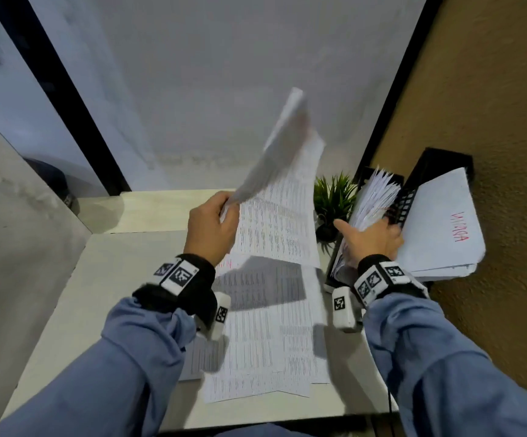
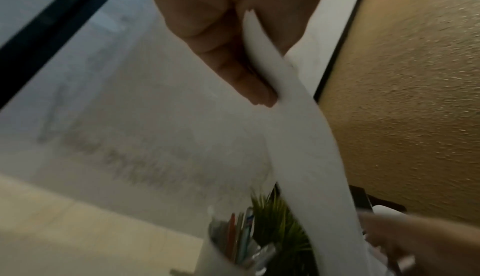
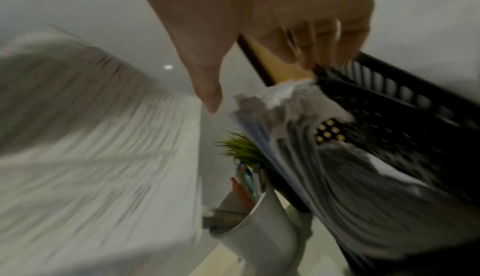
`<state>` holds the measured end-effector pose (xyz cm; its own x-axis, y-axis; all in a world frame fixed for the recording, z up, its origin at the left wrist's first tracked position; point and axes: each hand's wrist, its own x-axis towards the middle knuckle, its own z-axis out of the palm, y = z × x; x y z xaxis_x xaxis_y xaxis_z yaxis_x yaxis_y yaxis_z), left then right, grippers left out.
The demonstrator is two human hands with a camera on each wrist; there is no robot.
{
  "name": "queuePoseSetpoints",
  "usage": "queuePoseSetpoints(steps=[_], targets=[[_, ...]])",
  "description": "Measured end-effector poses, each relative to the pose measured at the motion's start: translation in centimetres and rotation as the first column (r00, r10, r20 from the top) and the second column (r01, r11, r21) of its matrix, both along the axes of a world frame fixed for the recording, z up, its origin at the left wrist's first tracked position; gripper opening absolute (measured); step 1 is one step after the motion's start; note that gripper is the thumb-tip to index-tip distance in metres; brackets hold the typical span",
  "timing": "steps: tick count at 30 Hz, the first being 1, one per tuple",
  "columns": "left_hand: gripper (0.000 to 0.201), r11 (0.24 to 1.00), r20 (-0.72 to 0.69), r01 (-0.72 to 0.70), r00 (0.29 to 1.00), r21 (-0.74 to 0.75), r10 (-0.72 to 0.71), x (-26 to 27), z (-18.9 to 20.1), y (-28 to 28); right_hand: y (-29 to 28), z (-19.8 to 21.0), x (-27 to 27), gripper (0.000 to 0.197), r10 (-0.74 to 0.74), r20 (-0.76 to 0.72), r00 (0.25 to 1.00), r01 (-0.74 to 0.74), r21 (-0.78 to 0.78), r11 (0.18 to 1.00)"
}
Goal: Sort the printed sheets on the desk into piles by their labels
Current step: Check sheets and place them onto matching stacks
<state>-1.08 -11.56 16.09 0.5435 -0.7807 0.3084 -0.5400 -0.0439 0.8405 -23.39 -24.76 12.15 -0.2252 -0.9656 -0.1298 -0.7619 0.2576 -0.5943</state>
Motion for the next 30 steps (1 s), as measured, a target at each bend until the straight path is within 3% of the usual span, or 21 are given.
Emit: queuePoseSetpoints(steps=[1,4,8,16,24,27,30], targets=[[0.017,1.000,0.042,0.020,0.999,0.017,-0.021,0.0,0.7,-0.7,-0.6,-0.5,-0.5,0.094,-0.057,0.112,0.992,0.042,0.132,0.990],[0.019,0.995,0.129,0.077,0.988,0.061,-0.085,-0.6,2.8,-2.4,-1.5,-0.9,-2.0,0.038,-0.182,0.467,0.865,0.019,0.332,0.943],[0.017,0.981,0.206,0.143,0.964,0.132,-0.169,-2.3,4.7,-4.5,-2.7,-1.6,-3.1,0.004,-0.105,0.484,0.869,0.008,0.199,0.980],[0.021,0.945,0.280,0.239,0.913,0.225,-0.297,-7.9,5.1,-9.1,-4.9,0.4,-4.8,0.012,0.073,0.444,0.893,-0.098,0.034,0.995],[0.022,0.877,0.246,0.244,0.898,0.414,-0.366,-13.6,0.8,-14.7,-5.4,3.8,-5.3,0.007,0.169,0.282,0.945,-0.158,-0.059,0.986],[0.021,0.816,0.218,0.279,0.874,0.506,-0.434,-14.9,-1.4,-15.8,-4.5,2.5,-4.8,0.028,0.195,0.131,0.972,-0.196,-0.003,0.981],[0.028,0.732,0.180,0.317,0.840,0.604,-0.512,-15.8,-3.6,-15.8,-3.2,0.0,-4.4,0.041,0.216,0.109,0.970,-0.228,0.118,0.966]])
